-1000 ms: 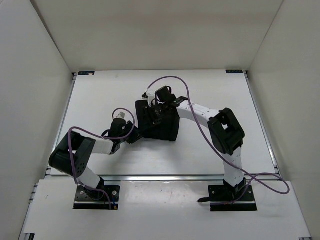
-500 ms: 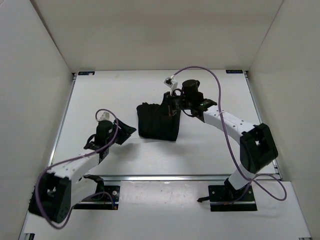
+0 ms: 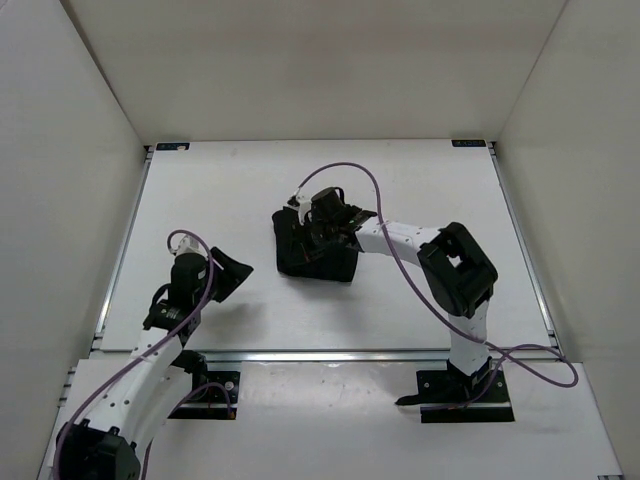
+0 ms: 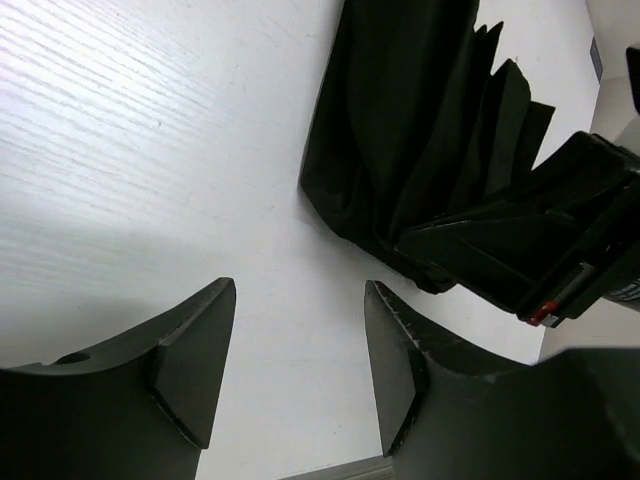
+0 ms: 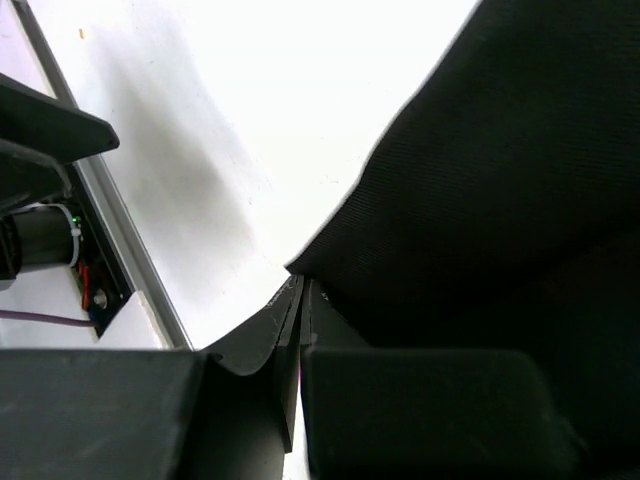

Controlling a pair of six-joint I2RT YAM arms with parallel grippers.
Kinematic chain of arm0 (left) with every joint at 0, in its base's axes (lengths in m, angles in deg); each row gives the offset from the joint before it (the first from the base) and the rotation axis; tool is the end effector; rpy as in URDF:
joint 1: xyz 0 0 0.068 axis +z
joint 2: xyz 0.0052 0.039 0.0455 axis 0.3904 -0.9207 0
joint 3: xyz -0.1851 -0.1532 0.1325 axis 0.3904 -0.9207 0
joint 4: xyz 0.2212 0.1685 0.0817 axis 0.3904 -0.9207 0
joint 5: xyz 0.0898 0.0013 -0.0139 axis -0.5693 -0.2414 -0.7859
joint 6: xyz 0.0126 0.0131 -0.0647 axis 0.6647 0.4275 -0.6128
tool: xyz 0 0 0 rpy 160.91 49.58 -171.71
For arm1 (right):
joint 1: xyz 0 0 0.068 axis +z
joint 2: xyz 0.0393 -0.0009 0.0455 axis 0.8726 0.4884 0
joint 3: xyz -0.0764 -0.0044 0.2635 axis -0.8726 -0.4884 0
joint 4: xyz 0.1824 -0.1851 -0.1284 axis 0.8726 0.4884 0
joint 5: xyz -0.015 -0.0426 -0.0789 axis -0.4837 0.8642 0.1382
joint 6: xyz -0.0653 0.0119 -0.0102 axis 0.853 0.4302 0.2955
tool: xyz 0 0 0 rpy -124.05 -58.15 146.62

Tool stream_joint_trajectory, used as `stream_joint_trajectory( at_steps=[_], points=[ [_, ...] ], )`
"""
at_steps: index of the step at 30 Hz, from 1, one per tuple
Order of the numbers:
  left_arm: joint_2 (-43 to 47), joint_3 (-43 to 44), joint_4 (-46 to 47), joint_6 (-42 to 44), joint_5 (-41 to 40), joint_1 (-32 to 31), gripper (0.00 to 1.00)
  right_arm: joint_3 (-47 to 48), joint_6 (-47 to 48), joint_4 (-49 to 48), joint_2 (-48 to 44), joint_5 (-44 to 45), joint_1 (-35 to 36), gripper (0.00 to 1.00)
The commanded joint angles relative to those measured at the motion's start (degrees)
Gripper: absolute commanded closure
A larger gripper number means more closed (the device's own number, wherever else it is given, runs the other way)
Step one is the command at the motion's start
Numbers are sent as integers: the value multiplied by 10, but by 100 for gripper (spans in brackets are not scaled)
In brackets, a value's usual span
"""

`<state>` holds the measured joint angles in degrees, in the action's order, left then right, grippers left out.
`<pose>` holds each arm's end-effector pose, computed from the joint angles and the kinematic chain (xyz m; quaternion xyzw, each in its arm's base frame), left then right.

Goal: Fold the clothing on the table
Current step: Fold the skirt

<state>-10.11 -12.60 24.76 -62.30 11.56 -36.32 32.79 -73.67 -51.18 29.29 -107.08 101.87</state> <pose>0.1934 -0.0496 0.1805 -0.2861 0.8440 -0.2720 0.3631 0.3296 0.3277 0.1658 -0.2817 0.8386 0.4253 0.1910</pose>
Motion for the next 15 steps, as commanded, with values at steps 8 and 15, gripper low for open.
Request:
stream_joint_trajectory(
  at_steps=[8, 15],
  points=[
    [61, 4, -77, 76, 41, -8, 1, -28, 7, 52, -190, 85, -32, 97],
    [37, 27, -115, 138, 135, 3, 2, -242, -27, 72, -405, 138, -109, 96]
  ],
)
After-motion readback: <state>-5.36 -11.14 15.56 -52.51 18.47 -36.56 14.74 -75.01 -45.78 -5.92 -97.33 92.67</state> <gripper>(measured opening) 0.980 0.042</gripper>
